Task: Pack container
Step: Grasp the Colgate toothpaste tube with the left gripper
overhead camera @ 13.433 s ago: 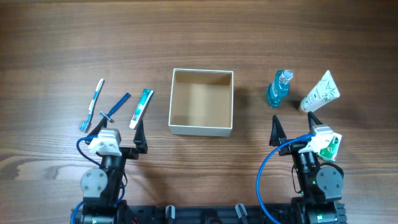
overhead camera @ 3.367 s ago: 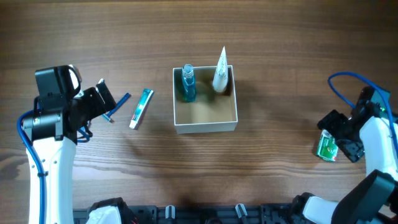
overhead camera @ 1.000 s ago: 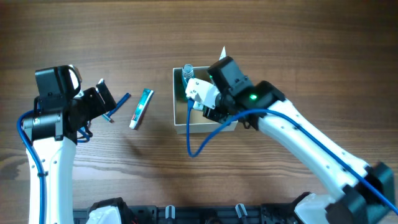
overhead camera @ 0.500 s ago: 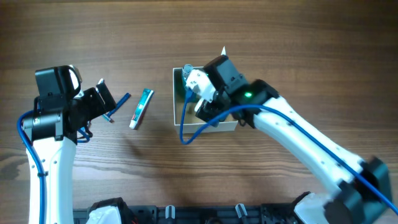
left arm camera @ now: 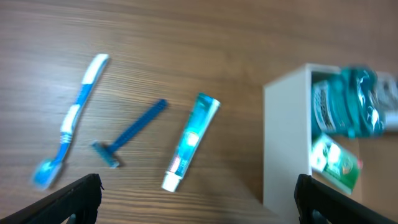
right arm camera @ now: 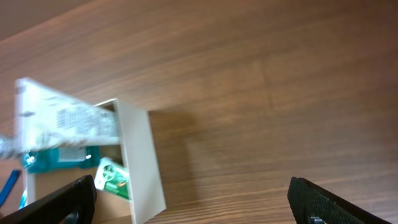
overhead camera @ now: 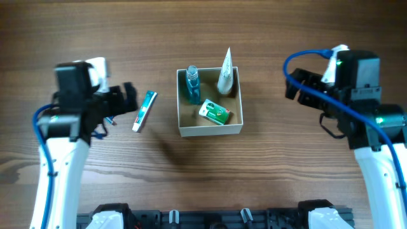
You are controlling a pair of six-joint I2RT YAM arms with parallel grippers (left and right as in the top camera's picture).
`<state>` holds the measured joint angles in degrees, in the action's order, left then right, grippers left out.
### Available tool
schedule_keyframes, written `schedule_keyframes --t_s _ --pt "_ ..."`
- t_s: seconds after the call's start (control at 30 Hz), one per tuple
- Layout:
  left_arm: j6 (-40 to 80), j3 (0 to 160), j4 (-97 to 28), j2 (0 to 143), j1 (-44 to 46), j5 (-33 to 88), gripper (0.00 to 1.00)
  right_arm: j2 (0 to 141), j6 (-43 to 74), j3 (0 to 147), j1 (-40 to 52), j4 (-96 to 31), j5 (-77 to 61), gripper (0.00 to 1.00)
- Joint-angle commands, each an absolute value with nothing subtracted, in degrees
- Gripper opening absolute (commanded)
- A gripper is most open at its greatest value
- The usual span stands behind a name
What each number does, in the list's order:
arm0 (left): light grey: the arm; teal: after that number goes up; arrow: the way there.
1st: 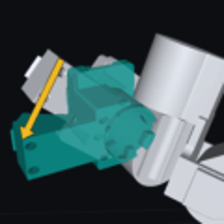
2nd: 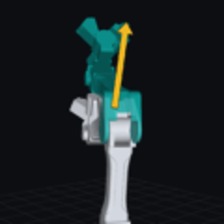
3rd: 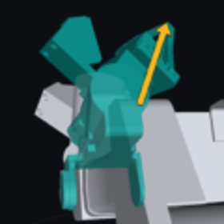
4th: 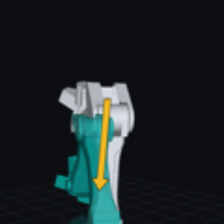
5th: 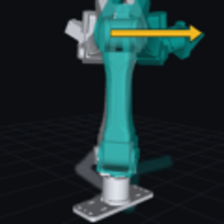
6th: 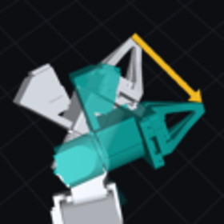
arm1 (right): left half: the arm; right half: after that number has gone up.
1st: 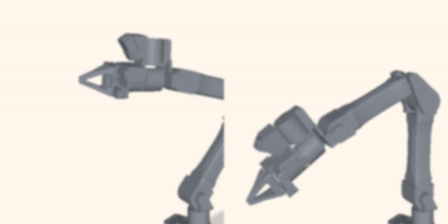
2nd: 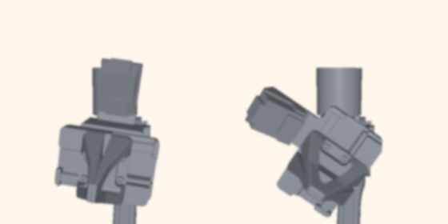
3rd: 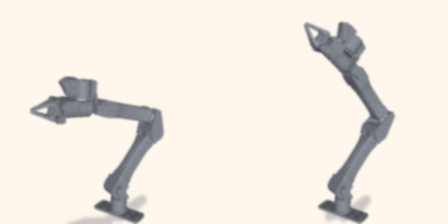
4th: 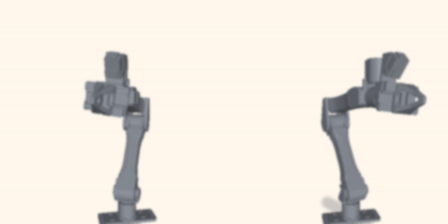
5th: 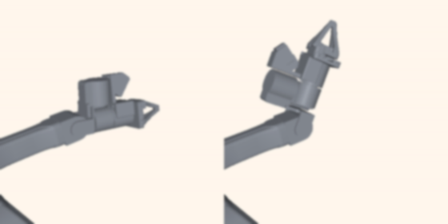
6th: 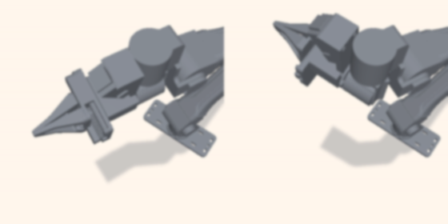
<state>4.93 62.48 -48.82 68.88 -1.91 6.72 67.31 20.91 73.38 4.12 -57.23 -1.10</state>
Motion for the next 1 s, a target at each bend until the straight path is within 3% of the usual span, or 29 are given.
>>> schedule_keyframes --t_s 0.0,0.37,0.8,0.9,0.97 --pt "0.32 63.44 -49.06 75.42 4.91 0.99 1.0 70.98 21.52 71.26 1.39 -57.08 -4.12 1.0" --pt "-1.32 63.44 -48.16 98.61 8.1 0.23 1.0 78.65 19.64 71.22 1.41 -57.28 -4.12 1.0" --pt "-1.28 63.44 -44.91 105.69 7.92 -0.1 0.99 78.65 19.46 71.22 1.41 -57.52 -3.9 1.0" --pt "-1.28 63.44 -44.84 105.69 7.94 -0.12 0.81 78.65 19.49 71.22 1.41 -57.78 -3.9 1.0" --pt "-1.26 63.44 -44.86 105.69 7.94 -0.1 0.6 78.65 19.49 71.22 1.41 -57.76 -3.9 1.0"
